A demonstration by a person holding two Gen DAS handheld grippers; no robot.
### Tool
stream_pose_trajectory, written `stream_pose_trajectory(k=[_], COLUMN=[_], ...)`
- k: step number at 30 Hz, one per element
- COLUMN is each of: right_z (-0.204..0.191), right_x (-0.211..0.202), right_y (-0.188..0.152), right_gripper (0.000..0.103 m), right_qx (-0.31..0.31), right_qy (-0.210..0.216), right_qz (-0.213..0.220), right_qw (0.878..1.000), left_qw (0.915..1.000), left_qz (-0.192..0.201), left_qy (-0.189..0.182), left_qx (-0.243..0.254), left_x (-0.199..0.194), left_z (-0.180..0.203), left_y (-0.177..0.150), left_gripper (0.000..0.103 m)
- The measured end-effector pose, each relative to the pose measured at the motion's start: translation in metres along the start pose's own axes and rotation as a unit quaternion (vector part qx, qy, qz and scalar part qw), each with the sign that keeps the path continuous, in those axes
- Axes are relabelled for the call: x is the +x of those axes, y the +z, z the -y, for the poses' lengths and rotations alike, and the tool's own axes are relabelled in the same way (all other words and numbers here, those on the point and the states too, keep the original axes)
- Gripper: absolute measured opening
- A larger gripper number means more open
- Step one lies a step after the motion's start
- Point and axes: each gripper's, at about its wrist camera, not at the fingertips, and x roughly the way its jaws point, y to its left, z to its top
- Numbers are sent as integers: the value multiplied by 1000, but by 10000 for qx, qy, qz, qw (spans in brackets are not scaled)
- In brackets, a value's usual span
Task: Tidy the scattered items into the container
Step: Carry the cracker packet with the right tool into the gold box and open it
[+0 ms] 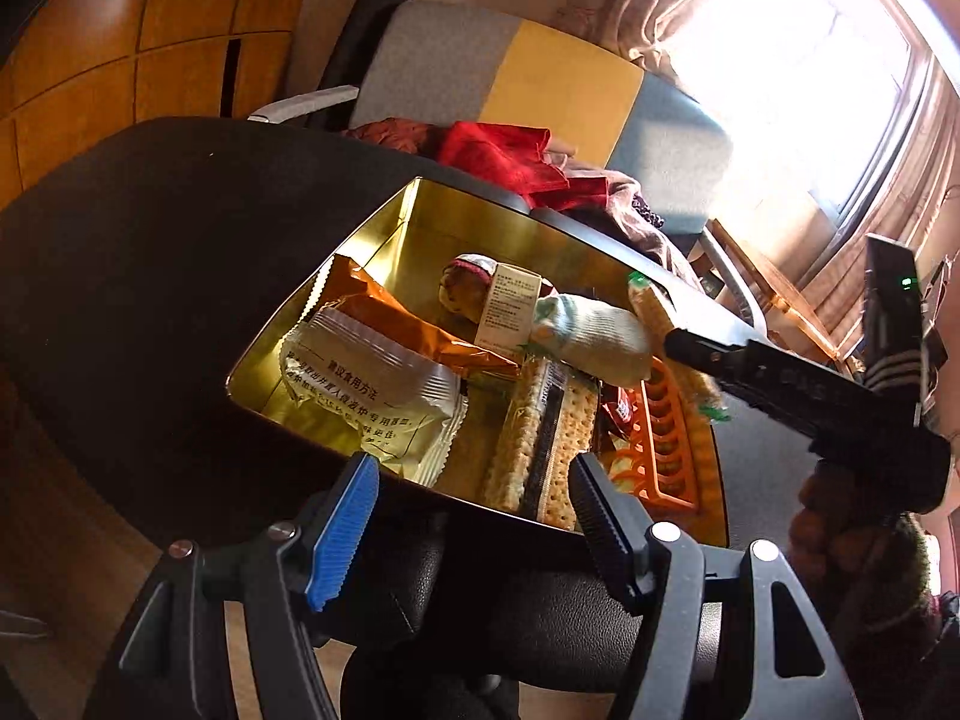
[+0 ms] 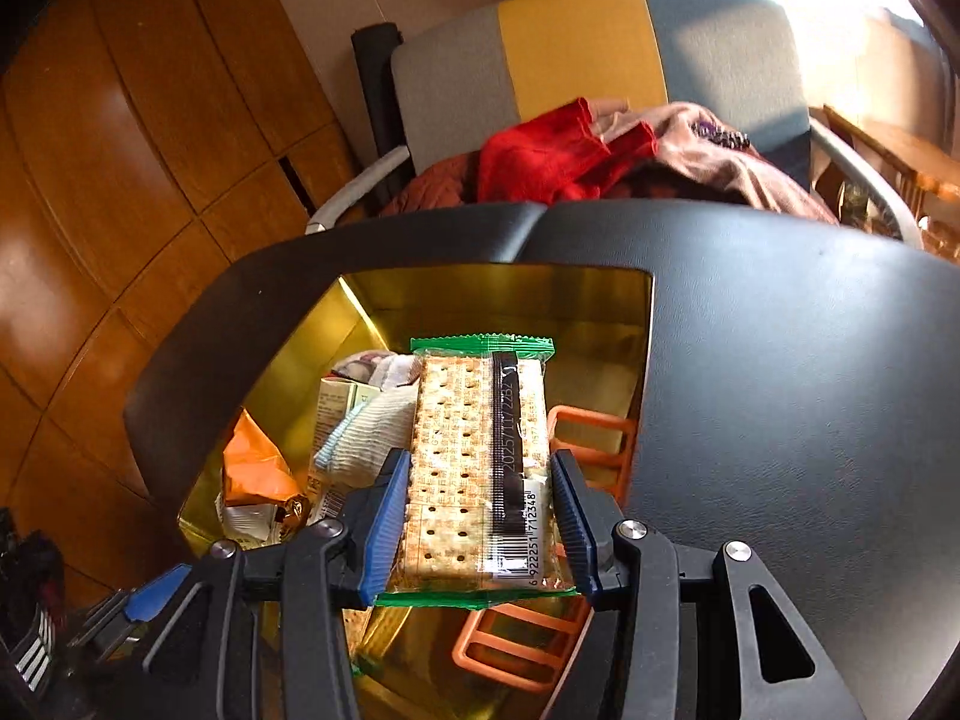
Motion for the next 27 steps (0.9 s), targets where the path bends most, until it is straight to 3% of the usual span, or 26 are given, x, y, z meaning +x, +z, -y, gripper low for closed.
stream_pose_trajectory(k=[14, 27], right_z=[14, 13], right_x=[10, -12], right_y=[-10, -12], right_gripper=[50, 50], right_qx=[221, 36], right_qy=[-13, -81], right_qz=[-305, 13], right_qw=[9993, 10000], left_qw=[10000, 9998], left_qz=[-10, 17], left_qy=[-16, 21], left_qx=[15, 193], left_x=[-5, -13], left_z=[3, 15], left_y=[-2, -6], left_gripper=[67, 67])
